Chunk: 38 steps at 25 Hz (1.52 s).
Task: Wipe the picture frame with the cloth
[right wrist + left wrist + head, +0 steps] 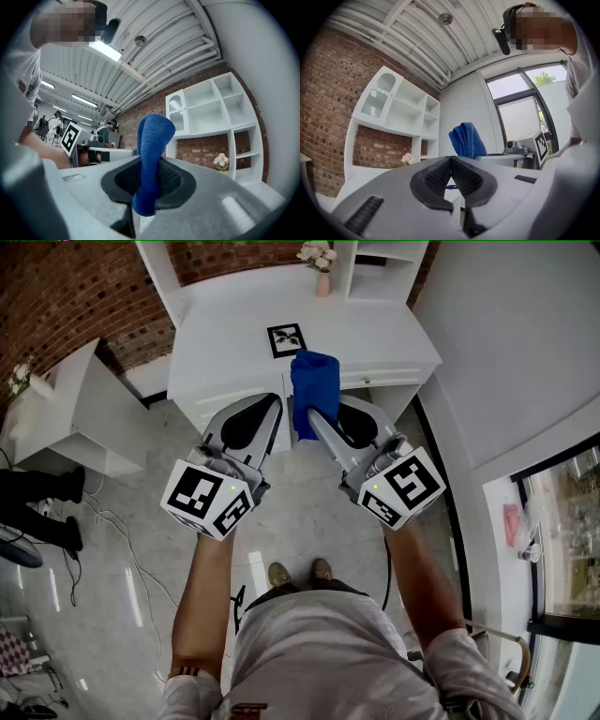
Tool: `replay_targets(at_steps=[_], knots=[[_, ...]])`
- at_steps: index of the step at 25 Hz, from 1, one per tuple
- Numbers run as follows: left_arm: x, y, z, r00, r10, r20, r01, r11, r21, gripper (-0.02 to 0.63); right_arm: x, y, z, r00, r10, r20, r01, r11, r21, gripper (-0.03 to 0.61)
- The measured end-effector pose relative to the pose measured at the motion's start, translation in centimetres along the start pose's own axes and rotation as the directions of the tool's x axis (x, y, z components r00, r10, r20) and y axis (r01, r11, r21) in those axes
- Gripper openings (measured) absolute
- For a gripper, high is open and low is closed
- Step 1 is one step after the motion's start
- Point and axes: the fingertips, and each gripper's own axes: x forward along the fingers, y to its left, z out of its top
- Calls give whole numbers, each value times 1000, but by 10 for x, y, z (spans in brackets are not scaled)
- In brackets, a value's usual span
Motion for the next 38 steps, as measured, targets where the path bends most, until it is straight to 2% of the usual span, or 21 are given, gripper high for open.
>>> replay_targets(at_steps=[16,23,30,38], knots=[[23,-4,-16,996,86,-26,-85,996,37,0,-29,-37,-13,1000,23,14,-24,999,26,66],[36,12,-28,991,133,-18,-133,991,30,0,-23,-60,-28,999,38,-6,-37,999,37,66],[66,60,-36,991,135,-4,-135,991,20,0,16,-94,-45,999,32,-24,-31,999,30,66],[111,161,-53,993,115,-20,-115,993,23,0,106,-145,-65,998,8,-59,-7,1000,22,66]])
